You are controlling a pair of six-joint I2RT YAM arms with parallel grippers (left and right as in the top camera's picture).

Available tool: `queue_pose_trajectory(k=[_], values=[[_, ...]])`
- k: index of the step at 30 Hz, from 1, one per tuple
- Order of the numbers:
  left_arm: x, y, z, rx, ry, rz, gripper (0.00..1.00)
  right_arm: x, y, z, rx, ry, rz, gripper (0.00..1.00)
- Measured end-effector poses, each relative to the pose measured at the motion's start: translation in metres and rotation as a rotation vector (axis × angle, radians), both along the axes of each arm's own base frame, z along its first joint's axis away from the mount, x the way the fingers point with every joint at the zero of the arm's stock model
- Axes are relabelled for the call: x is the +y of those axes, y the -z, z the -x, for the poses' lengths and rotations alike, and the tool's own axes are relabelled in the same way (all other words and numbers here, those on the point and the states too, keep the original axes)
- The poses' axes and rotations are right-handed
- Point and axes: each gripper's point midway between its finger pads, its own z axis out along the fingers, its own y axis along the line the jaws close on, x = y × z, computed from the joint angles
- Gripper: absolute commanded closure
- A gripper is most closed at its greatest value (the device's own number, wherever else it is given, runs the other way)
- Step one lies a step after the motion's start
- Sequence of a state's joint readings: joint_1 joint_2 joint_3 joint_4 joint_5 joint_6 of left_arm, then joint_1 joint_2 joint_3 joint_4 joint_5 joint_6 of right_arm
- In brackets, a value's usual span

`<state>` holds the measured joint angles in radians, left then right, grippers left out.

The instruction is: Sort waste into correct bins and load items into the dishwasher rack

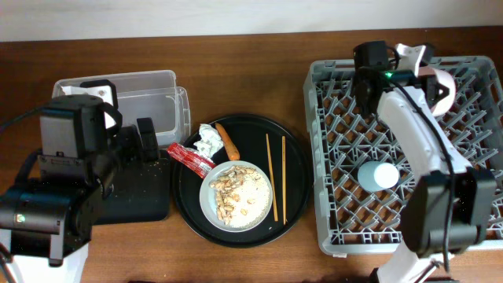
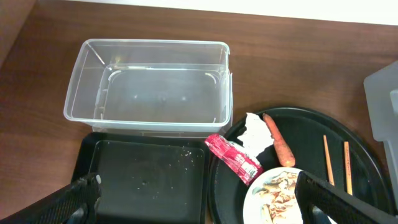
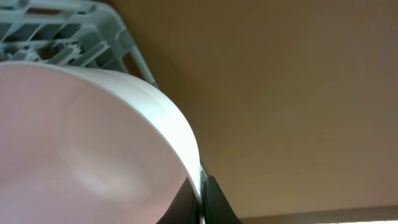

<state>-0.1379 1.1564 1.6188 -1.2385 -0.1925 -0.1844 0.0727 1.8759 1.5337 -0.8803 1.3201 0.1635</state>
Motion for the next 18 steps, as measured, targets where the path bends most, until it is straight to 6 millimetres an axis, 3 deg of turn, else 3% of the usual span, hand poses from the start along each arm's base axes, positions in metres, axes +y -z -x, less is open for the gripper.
queue_pose_trajectory(k=[7, 18], values=[[0.0, 0.0, 0.0, 0.0, 0.0, 0.0, 0.0, -0.001, 0.048, -0.02, 0.2, -0.002, 0.096, 0.96], [0.0, 0.0, 0.0, 0.0, 0.0, 0.0, 0.0, 0.004, 0.047, -0.021, 0.235, -0.012, 0.128, 0.96]])
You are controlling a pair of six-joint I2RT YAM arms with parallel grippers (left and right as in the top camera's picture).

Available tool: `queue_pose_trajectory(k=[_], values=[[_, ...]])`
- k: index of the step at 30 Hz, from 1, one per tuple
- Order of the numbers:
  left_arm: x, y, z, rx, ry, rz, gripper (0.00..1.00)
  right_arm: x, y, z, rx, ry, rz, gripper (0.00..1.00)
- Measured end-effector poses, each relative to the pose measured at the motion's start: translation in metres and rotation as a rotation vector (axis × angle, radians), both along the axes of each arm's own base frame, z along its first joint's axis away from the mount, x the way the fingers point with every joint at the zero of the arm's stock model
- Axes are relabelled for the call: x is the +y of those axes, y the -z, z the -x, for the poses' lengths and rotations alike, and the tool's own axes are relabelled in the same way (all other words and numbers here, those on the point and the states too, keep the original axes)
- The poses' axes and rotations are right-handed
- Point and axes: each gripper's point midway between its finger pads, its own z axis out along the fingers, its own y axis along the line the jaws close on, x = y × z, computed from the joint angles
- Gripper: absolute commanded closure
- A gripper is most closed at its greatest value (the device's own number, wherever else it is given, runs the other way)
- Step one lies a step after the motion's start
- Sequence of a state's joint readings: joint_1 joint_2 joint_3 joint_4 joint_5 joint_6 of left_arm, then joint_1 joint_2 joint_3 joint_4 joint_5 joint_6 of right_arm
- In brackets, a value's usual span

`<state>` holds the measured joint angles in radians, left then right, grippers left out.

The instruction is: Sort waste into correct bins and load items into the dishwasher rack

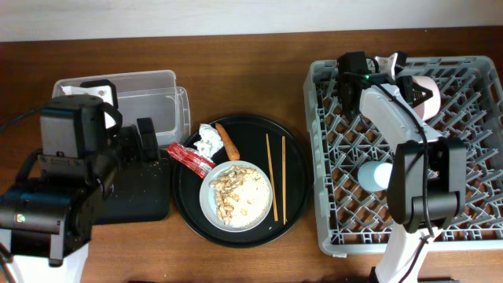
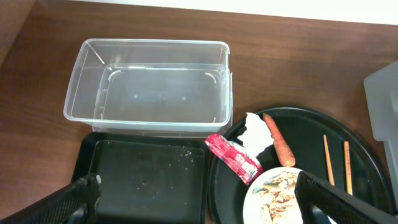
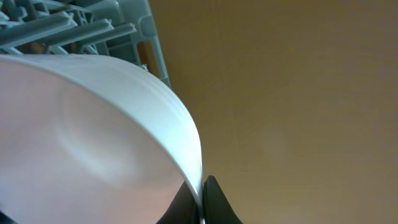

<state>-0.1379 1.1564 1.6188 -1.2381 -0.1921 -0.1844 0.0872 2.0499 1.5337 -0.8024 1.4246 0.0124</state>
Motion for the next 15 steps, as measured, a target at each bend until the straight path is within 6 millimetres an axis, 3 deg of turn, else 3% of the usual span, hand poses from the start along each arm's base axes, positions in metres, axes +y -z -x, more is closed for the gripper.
queue_pose_trajectory(k=[10, 15], values=[[0.0, 0.0, 0.0, 0.0, 0.0, 0.0, 0.0, -0.008, -0.002, 0.003, 0.011, 0.02, 0.016, 0.96], [0.0, 0.0, 0.0, 0.0, 0.0, 0.0, 0.0, 0.021, 0.005, -0.003, 0.057, -0.057, -0.016, 0.96]])
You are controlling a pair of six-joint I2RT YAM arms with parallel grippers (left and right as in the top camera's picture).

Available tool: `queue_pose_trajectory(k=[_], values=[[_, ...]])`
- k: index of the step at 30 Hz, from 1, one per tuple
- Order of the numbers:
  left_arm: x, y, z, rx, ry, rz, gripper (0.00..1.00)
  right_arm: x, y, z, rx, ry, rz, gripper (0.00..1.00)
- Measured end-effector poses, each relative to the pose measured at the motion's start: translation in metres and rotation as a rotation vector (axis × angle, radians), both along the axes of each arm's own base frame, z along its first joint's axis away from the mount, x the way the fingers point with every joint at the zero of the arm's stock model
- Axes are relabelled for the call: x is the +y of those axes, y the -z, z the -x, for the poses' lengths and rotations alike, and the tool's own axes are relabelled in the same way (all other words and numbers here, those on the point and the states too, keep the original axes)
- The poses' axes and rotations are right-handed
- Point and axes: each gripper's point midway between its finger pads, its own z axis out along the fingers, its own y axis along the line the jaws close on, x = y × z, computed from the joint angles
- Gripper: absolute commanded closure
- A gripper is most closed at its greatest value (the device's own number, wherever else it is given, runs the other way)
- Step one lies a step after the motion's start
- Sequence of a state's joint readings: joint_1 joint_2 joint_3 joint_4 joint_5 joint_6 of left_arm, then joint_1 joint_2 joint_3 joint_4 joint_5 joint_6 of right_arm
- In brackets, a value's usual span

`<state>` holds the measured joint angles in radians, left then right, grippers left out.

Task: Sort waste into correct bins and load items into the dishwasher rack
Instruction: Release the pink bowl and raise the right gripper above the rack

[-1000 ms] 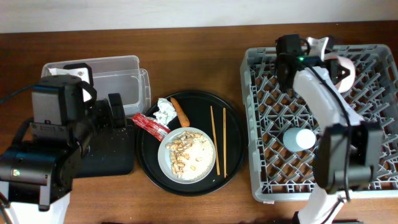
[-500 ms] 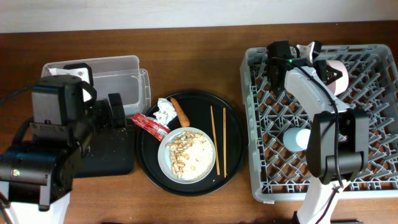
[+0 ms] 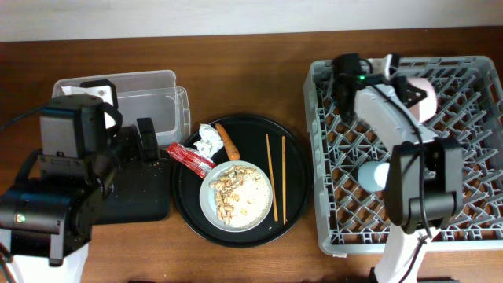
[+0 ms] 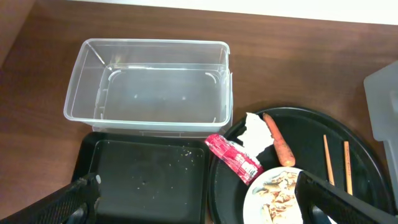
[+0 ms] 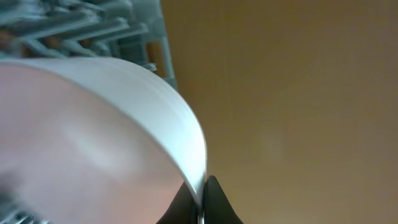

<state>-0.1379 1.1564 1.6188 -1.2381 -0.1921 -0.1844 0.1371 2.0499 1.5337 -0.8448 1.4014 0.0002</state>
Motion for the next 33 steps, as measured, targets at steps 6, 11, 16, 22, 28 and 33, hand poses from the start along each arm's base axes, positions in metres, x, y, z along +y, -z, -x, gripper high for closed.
queue_pose_trajectory(k=[6, 11, 16, 22, 28, 33], values=[[0.0, 0.0, 0.0, 0.0, 0.0, 0.0, 0.0, 0.039, 0.005, -0.002, 0.071, -0.096, -0.008, 0.94], [0.0, 0.0, 0.0, 0.002, 0.0, -0.001, 0.0, 0.06, 0.017, 0.0, 0.115, -0.144, -0.054, 0.01], [0.0, 0.0, 0.0, 0.0, 0.0, 0.0, 0.0, 0.065, 0.027, 0.008, 0.124, -0.14, -0.135, 0.02], [0.0, 0.0, 0.0, 0.0, 0.0, 0.0, 0.0, 0.103, -0.031, 0.013, -0.05, -0.22, -0.415, 0.02], [0.0, 0.0, 0.0, 0.0, 0.0, 0.0, 0.0, 0.14, -0.118, 0.043, -0.328, -0.376, -0.784, 0.15], [0.0, 0.0, 0.0, 0.0, 0.0, 0.0, 0.0, 0.18, -0.121, 0.061, -0.28, -0.482, -1.076, 0.71]])
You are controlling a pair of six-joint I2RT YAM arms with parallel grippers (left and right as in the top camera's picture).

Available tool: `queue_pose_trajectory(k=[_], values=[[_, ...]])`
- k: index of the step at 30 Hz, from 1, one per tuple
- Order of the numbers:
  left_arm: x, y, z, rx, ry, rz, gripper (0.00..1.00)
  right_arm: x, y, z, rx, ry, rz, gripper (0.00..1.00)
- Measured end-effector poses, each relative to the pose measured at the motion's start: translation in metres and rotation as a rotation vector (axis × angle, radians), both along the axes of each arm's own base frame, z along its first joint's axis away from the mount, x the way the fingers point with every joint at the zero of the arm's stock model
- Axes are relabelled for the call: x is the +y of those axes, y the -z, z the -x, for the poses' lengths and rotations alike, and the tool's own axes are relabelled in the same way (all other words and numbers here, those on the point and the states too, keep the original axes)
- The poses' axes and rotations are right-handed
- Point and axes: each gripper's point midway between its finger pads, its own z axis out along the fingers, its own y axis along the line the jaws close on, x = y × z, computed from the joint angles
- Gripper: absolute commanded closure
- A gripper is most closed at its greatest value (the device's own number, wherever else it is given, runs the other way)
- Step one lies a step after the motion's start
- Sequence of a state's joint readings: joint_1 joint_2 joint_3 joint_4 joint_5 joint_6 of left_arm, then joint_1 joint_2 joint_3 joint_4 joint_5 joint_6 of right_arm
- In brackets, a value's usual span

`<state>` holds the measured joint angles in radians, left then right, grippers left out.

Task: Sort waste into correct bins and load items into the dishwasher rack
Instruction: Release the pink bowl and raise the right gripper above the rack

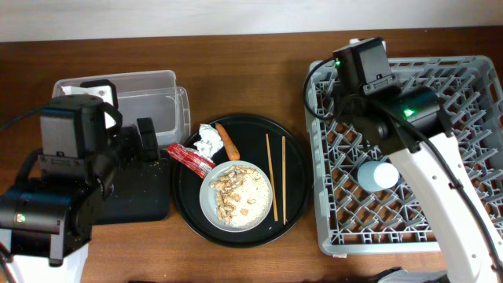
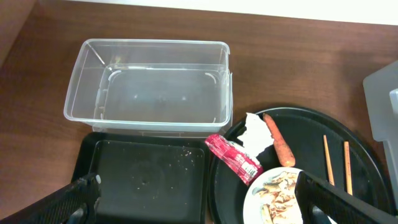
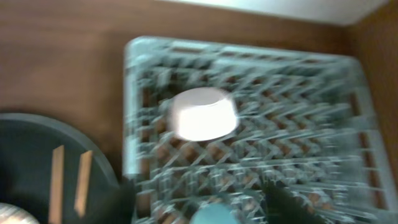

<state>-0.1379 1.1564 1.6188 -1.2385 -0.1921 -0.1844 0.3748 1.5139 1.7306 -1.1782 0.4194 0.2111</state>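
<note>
A white bowl lies rim-down in the far part of the grey dishwasher rack; the overhead view hides it under my right arm. A blue cup stands in the rack's middle. My right gripper hangs open above the rack, holding nothing. On the round black tray are a plate of food scraps, two chopsticks, a carrot, a red wrapper and a crumpled tissue. My left gripper is open above the black bin.
A clear plastic bin stands at the back left, just behind the black bin. The rack fills the table's right side and the round tray sits between the bins and the rack.
My right gripper was shut on the white bowl's rim at the rack's far edge. Now it is open and higher up, and the bowl rests rim-down in the rack. The left arm has not moved.
My right gripper held the white bowl over the rack's far right corner. It then held the bowl further left along the far edge at the two following moments. Now the bowl lies in the rack, released. The left arm stayed still throughout.
</note>
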Motion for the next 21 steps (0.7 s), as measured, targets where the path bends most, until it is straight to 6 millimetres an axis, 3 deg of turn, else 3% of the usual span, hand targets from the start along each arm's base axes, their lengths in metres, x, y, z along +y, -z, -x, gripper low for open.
queue_pose_trajectory(k=[3, 7, 9, 15, 18, 21], values=[[0.0, 0.0, 0.0, 0.0, 0.0, 0.0, 0.0, 0.017, 0.02, 0.0, 0.067, -0.042, -0.068, 0.73], [0.0, 0.0, 0.0, 0.0, 0.0, 0.0, 0.0, 0.021, 0.05, -0.009, 0.147, -0.008, -0.114, 0.73], [0.0, 0.0, 0.0, 0.0, 0.0, 0.0, 0.0, 0.016, 0.068, -0.025, 0.168, 0.029, -0.137, 0.73], [0.0, 0.0, 0.0, 0.0, 0.0, 0.0, 0.0, -0.008, 0.115, -0.1, 0.115, 0.067, -0.174, 0.73], [0.0, 0.0, 0.0, -0.001, 0.0, 0.0, 0.0, -0.028, 0.132, -0.117, 0.111, 0.106, -0.18, 0.73], [0.0, 0.0, 0.0, 0.0, 0.0, 0.0, 0.0, -0.049, 0.146, -0.121, 0.134, 0.146, -0.177, 0.74]])
